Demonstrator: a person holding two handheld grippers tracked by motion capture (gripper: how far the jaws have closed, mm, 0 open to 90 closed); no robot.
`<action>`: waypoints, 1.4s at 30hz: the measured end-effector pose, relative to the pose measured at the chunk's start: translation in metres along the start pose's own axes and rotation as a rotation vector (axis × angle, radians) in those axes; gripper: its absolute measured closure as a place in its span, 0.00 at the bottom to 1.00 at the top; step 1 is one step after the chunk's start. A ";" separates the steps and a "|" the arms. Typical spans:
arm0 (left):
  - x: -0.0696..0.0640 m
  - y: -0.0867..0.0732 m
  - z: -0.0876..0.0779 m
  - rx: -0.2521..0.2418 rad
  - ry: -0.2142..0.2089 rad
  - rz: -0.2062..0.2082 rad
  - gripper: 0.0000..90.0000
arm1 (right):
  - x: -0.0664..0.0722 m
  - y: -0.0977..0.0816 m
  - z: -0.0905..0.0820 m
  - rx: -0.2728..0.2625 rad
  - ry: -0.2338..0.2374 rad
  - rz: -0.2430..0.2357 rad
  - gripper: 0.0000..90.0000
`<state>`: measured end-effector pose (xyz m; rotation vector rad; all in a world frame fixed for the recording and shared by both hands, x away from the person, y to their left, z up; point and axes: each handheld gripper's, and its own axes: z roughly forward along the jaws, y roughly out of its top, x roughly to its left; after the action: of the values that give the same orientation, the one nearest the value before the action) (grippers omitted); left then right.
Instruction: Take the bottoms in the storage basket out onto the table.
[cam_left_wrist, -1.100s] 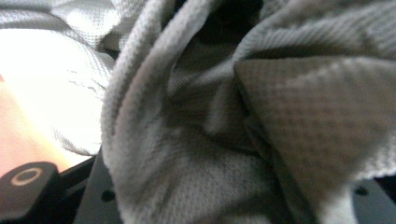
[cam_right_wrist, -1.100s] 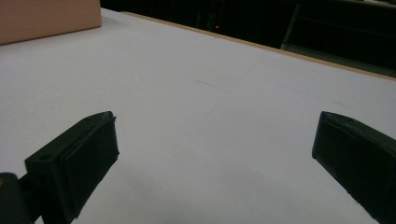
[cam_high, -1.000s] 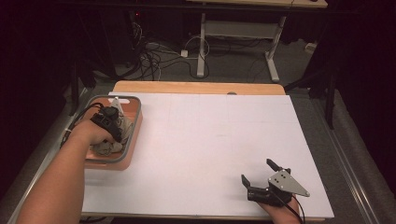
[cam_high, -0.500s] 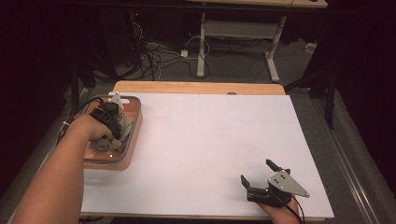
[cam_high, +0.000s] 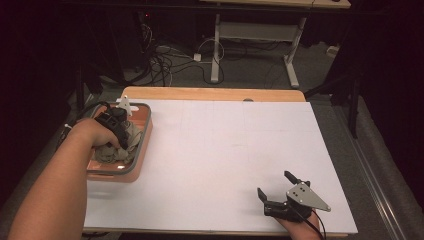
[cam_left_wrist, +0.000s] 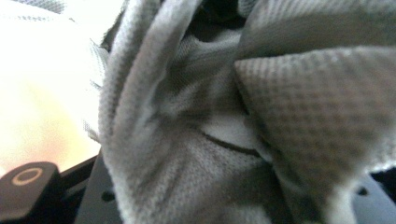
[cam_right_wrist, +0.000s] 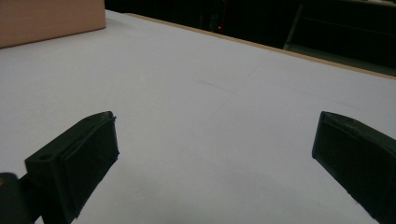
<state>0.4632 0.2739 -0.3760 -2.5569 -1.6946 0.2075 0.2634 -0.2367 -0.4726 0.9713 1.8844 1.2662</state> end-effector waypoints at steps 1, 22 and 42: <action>-0.001 0.000 -0.001 0.004 0.000 0.003 0.60 | 0.000 0.000 0.000 0.000 0.001 0.001 0.02; -0.012 -0.002 -0.033 -0.029 0.000 0.031 0.59 | 0.002 -0.001 0.002 0.005 0.008 -0.003 0.02; -0.045 0.008 -0.071 -0.082 0.003 0.086 0.59 | 0.002 -0.001 0.001 0.001 0.007 0.008 0.02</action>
<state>0.4635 0.2307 -0.3031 -2.6903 -1.6259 0.1414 0.2631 -0.2344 -0.4738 0.9767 1.8884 1.2747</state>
